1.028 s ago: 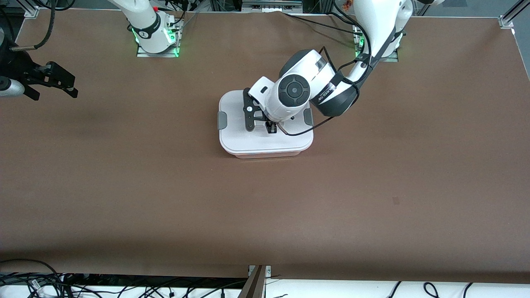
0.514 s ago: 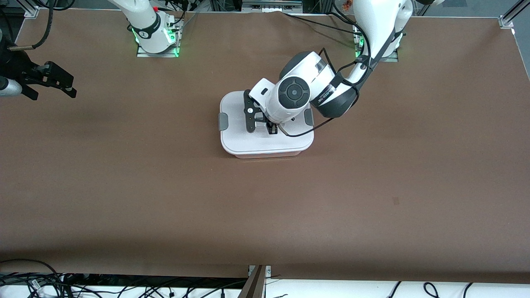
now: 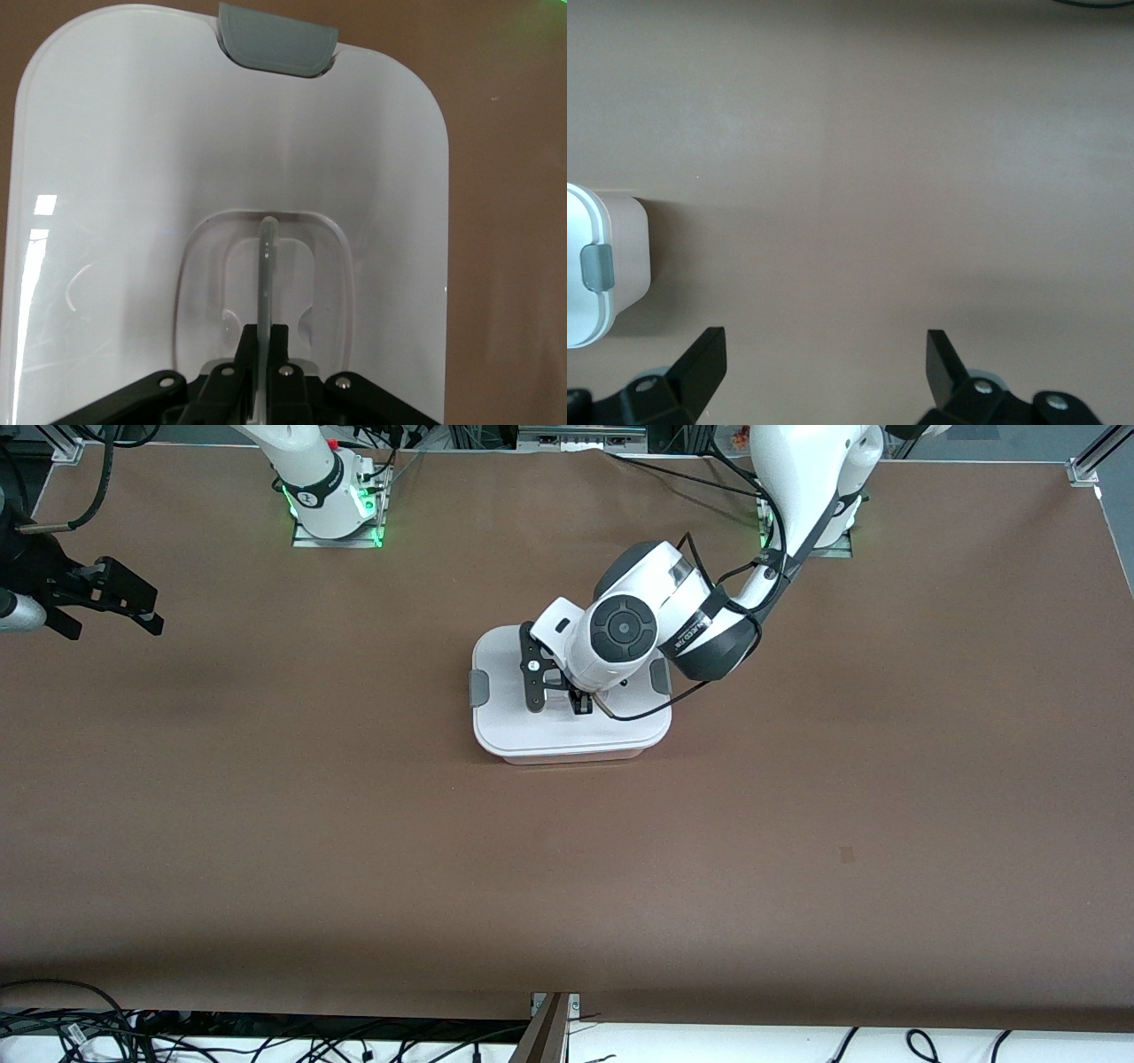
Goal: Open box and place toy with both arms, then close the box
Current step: 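Press the lid down onto the box with the left gripper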
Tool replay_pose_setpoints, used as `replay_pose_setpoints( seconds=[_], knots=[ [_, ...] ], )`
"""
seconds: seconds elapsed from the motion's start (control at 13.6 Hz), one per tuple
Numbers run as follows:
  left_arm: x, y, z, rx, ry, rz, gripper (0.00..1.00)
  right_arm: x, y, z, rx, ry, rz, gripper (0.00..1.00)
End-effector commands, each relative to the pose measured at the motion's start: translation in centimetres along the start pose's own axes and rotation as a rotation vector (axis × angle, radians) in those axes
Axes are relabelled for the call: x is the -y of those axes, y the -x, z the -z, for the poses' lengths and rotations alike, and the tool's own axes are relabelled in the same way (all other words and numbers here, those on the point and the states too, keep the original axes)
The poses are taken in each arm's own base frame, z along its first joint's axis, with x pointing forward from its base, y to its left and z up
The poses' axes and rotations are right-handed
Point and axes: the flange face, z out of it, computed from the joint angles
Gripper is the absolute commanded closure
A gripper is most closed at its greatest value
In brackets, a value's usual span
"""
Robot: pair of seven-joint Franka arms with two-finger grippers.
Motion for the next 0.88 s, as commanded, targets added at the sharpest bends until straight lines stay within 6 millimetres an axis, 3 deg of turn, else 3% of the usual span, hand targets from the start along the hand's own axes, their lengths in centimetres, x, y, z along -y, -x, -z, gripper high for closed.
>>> replay_pose_setpoints(
  seconds=[0.0, 0.29, 0.81],
  knots=[
    [-0.1, -0.6, -0.7, 0.000, -0.022, 0.007, 1.00, 0.0, -0.1, 0.6, -0.015, 0.001, -0.013, 0.00],
    [0.5, -0.4, -1.7, 0.011, -0.018, 0.010, 1.00, -0.1, -0.1, 0.6, -0.013, 0.000, -0.014, 0.00],
    [1.0, -0.7, -0.9, -0.027, -0.054, 0.022, 1.00, -0.1, -0.1, 0.6, -0.013, 0.000, -0.014, 0.00]
  ],
)
